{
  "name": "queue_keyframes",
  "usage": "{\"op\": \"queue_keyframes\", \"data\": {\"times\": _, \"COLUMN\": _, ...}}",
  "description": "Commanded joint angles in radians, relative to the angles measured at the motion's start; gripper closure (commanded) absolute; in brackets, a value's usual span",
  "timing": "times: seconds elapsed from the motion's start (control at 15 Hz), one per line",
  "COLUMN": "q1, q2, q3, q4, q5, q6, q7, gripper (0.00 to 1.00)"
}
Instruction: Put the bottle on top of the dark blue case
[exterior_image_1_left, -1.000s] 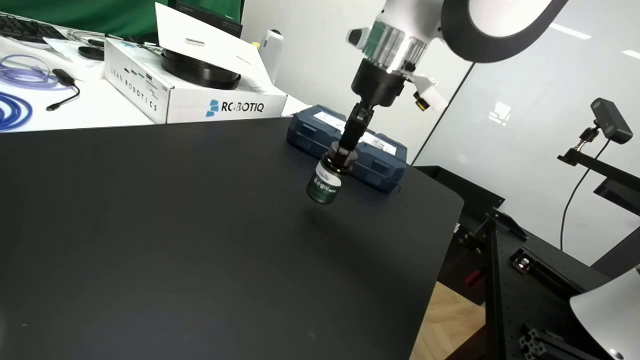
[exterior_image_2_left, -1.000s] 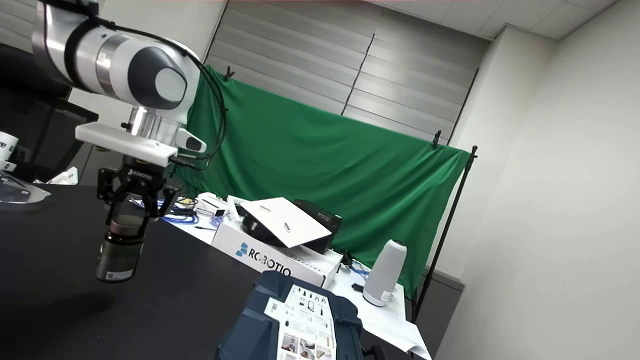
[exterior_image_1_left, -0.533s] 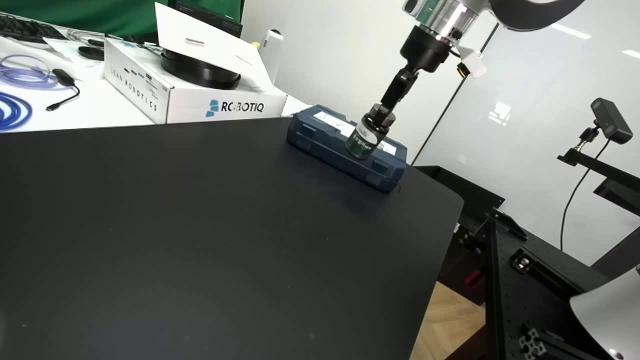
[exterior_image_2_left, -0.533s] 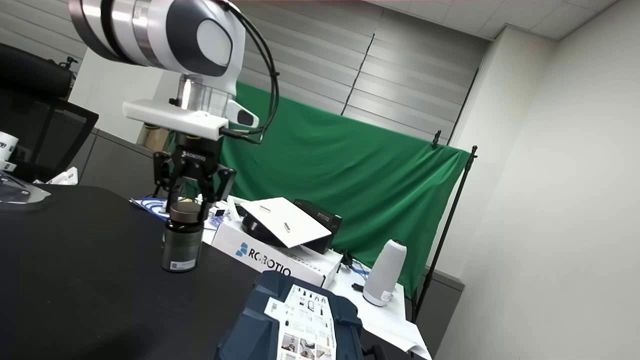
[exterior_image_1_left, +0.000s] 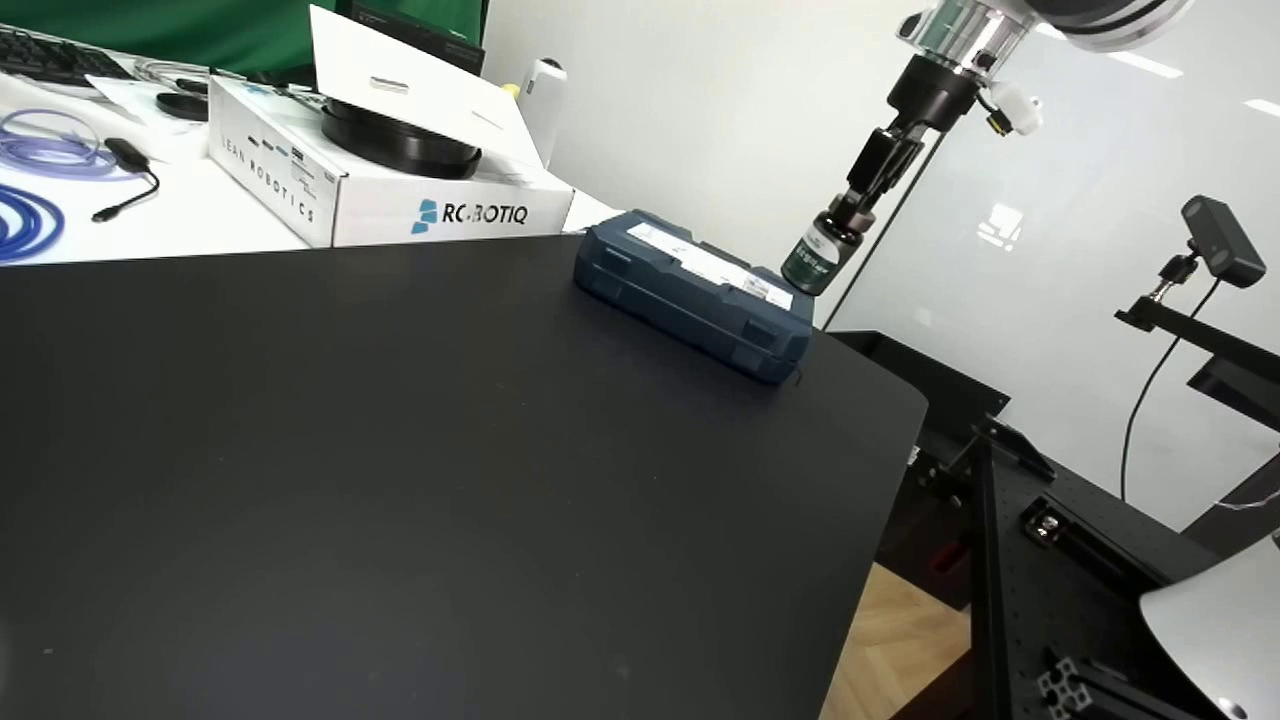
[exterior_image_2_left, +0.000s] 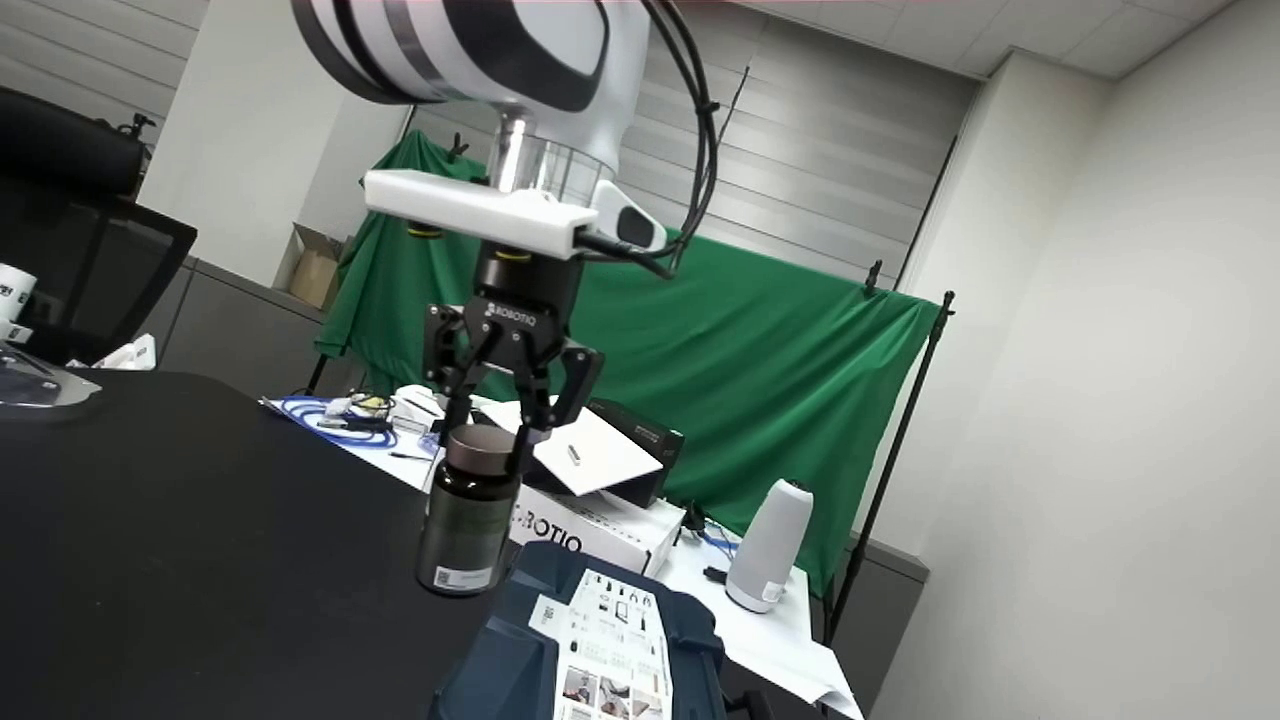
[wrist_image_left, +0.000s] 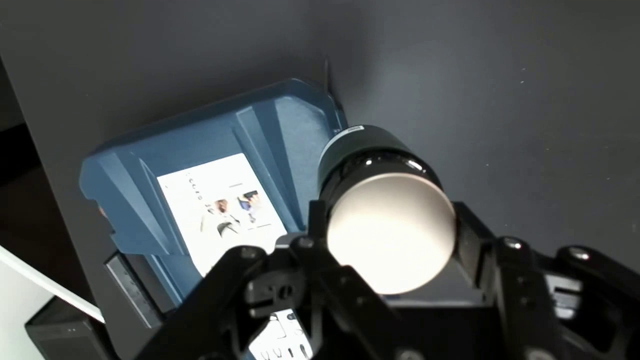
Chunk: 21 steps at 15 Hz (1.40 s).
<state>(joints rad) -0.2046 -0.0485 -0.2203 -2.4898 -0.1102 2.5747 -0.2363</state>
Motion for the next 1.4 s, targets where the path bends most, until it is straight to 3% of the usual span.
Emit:
{"op": "queue_keyframes", "data": {"times": 0.0, "q1": -0.036, "q2": 0.024, "q3": -0.031, "q4": 0.098, "q5": 0.018, "q6": -0.076, "q7": 0.013, "gripper": 0.64}}
{"op": "queue_keyframes", "data": {"times": 0.53, "q1": -0.079, "q2": 0.193, "q3": -0.053, "q4": 0.282, "q5": 0.104, "q6": -0.096, "q7": -0.006, "gripper": 0.64}}
{"op": "queue_keyframes", "data": {"times": 1.33, "q1": -0.186, "q2": 0.446, "q3": -0.027, "q4": 0.542, "q5": 0.233, "q6": -0.239, "q7": -0.062, "gripper": 0.64}}
